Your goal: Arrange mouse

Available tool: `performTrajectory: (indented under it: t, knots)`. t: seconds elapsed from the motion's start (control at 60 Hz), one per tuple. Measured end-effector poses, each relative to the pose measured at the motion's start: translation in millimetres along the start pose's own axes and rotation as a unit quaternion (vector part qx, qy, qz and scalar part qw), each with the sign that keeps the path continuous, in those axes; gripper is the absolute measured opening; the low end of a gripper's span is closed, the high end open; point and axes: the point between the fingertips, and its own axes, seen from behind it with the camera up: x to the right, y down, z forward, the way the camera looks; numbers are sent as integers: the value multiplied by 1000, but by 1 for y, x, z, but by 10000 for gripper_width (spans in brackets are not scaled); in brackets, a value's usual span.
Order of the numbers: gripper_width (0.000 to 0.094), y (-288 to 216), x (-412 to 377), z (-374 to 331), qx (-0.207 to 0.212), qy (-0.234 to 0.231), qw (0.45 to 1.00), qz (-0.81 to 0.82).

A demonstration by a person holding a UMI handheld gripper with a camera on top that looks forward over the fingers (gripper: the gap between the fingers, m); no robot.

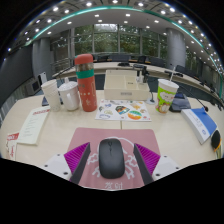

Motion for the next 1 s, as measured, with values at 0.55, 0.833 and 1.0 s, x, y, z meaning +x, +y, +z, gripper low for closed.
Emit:
performTrajectory:
  t: [0.55, 0.833, 1.0]
  knots:
    - [857, -19, -6, -286, 44, 49, 998, 9]
    - [855, 5, -18, -340, 47, 64, 997, -1]
    - [856, 16, -33, -344, 39, 52, 998, 4]
